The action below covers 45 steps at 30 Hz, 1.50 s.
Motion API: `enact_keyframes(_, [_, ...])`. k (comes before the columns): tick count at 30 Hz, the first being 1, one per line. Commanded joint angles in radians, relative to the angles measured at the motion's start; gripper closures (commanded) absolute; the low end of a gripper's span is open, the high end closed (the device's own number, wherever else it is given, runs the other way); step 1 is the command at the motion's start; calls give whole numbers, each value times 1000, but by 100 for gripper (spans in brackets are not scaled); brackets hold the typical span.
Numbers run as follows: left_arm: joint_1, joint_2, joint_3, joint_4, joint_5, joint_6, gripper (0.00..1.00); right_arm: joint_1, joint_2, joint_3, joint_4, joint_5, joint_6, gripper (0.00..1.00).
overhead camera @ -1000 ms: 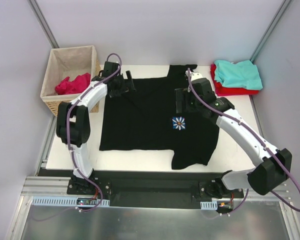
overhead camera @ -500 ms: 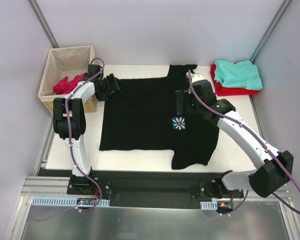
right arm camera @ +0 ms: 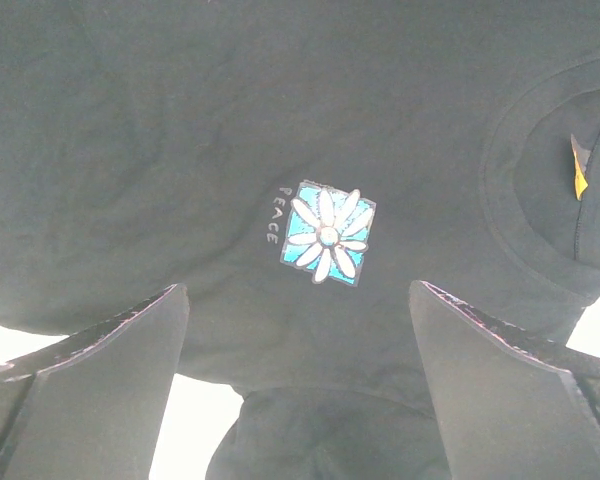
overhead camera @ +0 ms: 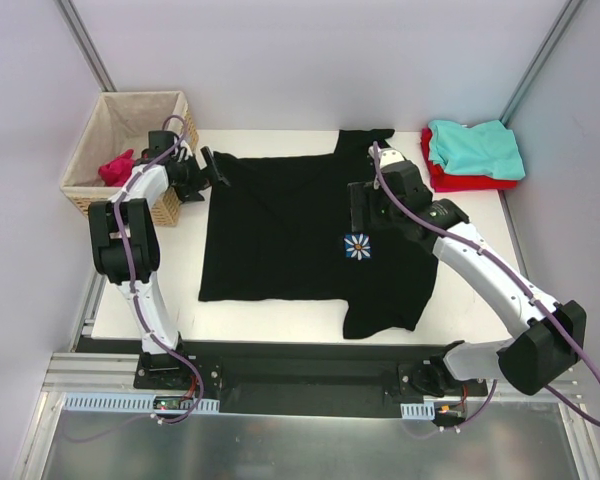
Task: Fold and stack the t-shirts
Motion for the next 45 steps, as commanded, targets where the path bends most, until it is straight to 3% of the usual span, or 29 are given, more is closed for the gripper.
enact_keyframes(1, [130,-72,-17,-18,-91,-58,1,10,-13,5,17,1,11,4])
enact_keyframes(12, [-34,22,15,-59,72,-110,1,43,-63,27,-15,24,20,4])
enact_keyframes(19, [-161,19,71,-59,260,-147,1,48,-140,11,-49,50,19,4])
enact_keyframes(23, [-266,-32,67,-59,291,-156,1,48,-177,14,-67,54,19,4])
enact_keyframes(26, [-353,-110,30,-58,224,-150,1,53,-214,5,-75,54,20,4])
enact_keyframes(30, [-410,-358,-120,-46,69,-164,1,53,-244,-38,-84,63,28,4])
enact_keyframes(37, [-436,-728,-595,-1,-147,-238,1,54,-269,-263,-30,33,100,4])
enact_keyframes(41, [-441,-920,-744,-3,-241,-250,1,57,-258,-383,-11,17,126,4])
enact_keyframes(45, [-441,-977,-801,-9,-237,-262,1,54,-244,-444,8,28,140,4])
